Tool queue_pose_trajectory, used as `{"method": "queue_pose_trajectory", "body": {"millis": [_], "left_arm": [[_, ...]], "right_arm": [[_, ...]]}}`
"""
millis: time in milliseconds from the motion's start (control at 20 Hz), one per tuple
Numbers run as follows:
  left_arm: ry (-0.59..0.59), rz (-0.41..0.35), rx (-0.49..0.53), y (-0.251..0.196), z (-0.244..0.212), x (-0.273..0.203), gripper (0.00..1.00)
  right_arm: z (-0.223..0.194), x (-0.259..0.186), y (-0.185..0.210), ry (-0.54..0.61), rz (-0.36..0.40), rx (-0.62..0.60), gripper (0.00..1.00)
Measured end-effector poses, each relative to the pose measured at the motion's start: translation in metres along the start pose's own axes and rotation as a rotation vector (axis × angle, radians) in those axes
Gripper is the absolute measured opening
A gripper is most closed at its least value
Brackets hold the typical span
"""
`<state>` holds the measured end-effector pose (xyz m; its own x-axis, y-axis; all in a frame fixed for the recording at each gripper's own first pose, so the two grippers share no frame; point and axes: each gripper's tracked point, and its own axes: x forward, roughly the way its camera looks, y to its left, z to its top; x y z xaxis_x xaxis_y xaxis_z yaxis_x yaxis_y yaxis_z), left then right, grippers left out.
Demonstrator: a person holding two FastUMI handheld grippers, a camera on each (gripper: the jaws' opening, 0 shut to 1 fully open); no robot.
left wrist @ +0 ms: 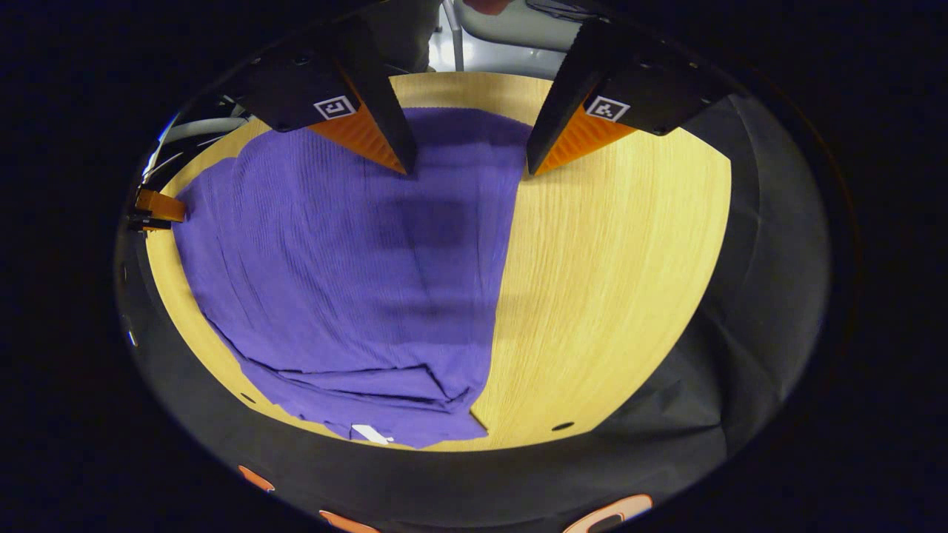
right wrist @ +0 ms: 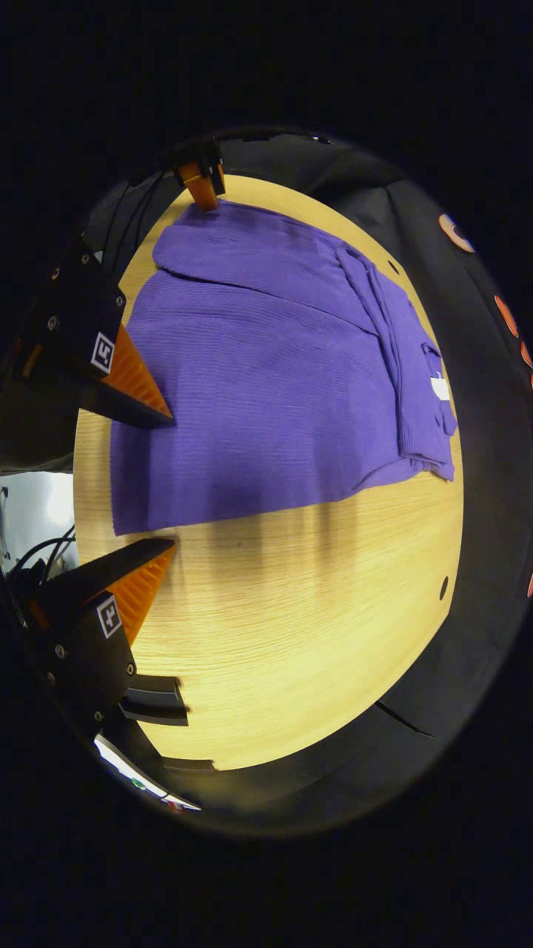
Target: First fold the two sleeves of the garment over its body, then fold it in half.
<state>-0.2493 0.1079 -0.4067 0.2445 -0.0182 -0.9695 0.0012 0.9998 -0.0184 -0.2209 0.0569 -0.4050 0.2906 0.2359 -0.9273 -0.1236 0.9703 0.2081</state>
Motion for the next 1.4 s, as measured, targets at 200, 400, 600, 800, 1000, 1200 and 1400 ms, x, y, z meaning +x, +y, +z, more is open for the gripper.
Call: {"method": "queue_pose_trajectory", "body": {"millis": [200, 400, 600, 800, 1000, 1200, 1400], "left_arm": [[0.079, -0.029, -0.056, 0.002, -0.004, 0.001, 0.96], [0.186, -0.038, -0.043, -0.001, -0.009, 0.004, 0.96], [0.214, -0.04, -0.082, -0.008, 0.002, 0.006, 0.31], [0.241, -0.099, -0.107, -0.014, -0.002, -0.004, 0.05], [0.213, -0.119, -0.169, -0.016, 0.021, -0.022, 0.05], [0.163, -0.116, -0.163, -0.019, 0.047, -0.046, 0.05], [0.087, -0.105, -0.138, -0.024, 0.088, -0.074, 0.05]], "right_arm": [[-0.016, -0.001, 0.01, 0.089, 0.016, -0.05, 0.8], [-0.016, -0.004, 0.026, 0.164, 0.072, -0.049, 0.54], [-0.012, -0.001, 0.035, 0.195, 0.133, 0.046, 0.21], [-0.001, -0.002, 0.04, 0.198, 0.224, 0.129, 0.06], [0.021, -0.019, 0.043, 0.159, 0.295, 0.124, 0.05], [0.055, -0.045, 0.045, 0.099, 0.367, 0.1, 0.05], [0.094, -0.066, 0.045, 0.03, 0.414, 0.044, 0.05]]}}
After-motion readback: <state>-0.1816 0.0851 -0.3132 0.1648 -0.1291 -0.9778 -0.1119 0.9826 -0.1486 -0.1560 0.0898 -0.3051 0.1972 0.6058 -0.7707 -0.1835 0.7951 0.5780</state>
